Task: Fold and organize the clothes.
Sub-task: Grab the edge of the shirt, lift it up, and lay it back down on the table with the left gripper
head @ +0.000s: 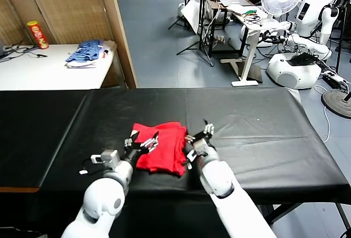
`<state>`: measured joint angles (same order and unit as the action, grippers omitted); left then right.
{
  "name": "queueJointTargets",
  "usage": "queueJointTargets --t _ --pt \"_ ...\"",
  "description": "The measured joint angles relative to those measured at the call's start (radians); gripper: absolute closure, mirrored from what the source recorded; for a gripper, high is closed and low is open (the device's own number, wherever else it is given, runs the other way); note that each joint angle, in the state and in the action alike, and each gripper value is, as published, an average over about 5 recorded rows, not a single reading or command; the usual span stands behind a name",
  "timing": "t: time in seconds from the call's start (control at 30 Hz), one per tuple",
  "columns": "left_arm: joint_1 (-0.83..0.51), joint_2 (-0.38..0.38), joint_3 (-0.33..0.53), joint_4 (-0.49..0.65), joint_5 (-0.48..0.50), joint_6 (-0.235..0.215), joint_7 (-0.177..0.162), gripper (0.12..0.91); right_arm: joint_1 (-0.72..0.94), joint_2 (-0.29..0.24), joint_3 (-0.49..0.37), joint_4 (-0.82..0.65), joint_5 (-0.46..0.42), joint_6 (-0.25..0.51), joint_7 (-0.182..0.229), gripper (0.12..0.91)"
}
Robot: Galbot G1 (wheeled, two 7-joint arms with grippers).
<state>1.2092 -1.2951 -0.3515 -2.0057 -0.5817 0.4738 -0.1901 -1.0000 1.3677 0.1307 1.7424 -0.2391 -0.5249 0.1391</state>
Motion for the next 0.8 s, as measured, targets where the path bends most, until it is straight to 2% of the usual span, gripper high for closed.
queueJointTargets --t 0.2,0.4,0.8 --pt "-0.025 0.018 -0.043 0.076 -0.091 -0.039 0.036 0.232 -0.070 -0.018 0.057 0.080 0.116 0.064 -0.013 0.227" --pt "-0.030 0.028 -0.092 0.158 -0.168 -0.077 0.059 0.232 -0.139 -0.030 0.106 0.161 0.228 0.082 -0.022 0.227" --pt "0.014 0.035 -0.156 0.193 -0.310 -0.089 0.065 0.234 -0.190 -0.025 0.126 0.212 0.265 0.090 -0.033 0.227"
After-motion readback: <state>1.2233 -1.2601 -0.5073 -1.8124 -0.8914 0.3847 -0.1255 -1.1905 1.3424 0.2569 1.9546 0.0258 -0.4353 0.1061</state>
